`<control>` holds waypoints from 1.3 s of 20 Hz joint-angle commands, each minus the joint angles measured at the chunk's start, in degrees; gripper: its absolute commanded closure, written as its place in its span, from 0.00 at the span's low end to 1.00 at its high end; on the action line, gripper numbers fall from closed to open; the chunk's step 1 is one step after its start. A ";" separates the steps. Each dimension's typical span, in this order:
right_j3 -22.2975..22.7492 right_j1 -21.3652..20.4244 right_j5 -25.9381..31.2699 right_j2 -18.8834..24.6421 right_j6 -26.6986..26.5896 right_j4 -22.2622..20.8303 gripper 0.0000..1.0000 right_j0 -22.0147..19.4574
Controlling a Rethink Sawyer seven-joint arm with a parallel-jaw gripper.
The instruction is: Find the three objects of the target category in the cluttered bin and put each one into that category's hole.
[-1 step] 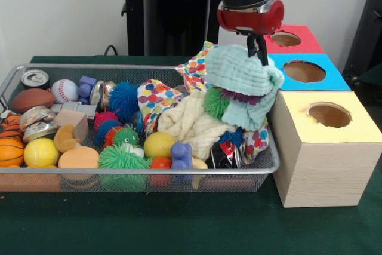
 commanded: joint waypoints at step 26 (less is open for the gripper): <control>-16.32 0.51 30.54 -8.02 -9.74 -12.36 0.00 -5.36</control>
